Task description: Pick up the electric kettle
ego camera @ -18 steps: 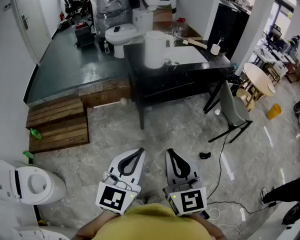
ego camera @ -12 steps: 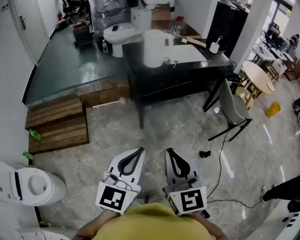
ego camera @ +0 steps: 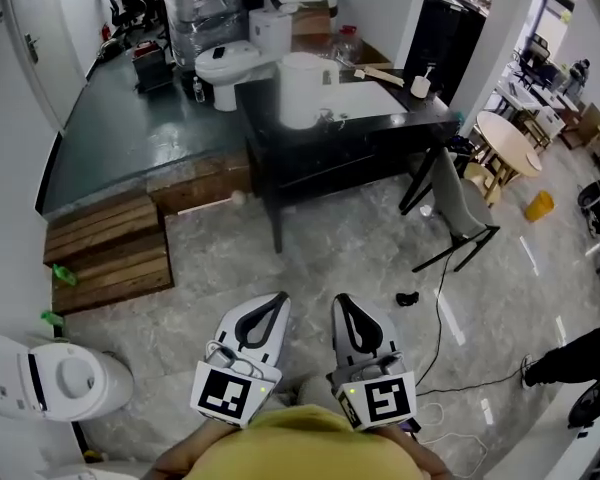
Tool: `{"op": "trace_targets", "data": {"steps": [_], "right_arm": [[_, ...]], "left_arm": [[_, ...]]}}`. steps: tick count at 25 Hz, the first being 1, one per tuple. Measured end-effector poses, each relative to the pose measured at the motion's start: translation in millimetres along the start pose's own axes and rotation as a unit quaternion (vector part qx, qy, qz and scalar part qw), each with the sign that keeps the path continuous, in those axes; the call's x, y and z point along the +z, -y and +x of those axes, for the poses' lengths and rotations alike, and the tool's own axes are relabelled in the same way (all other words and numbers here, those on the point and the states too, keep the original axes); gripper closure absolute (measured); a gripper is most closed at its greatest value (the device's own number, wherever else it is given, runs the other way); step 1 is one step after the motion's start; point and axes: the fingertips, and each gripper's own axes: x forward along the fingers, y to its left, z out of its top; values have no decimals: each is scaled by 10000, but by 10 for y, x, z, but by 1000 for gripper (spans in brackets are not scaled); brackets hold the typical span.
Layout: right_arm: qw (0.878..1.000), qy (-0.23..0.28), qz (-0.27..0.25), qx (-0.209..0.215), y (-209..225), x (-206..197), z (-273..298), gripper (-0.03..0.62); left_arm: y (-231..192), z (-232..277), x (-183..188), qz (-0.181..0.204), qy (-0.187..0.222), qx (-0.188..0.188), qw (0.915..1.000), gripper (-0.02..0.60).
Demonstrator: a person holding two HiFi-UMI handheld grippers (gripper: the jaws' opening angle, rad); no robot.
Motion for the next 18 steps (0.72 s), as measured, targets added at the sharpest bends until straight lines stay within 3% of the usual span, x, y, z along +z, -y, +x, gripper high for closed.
{"op": "trace_targets", "data": {"steps": [10,18], "right_arm": [[9997,86,108,-225,202,-57,110,571],[9997,185,106,-119,646,-75,628,571]], "left_arm": [[-175,119,-95,-74,-87,-19,9999,572],[-393,734,-197,-95,-65,18,9999,572]]}}
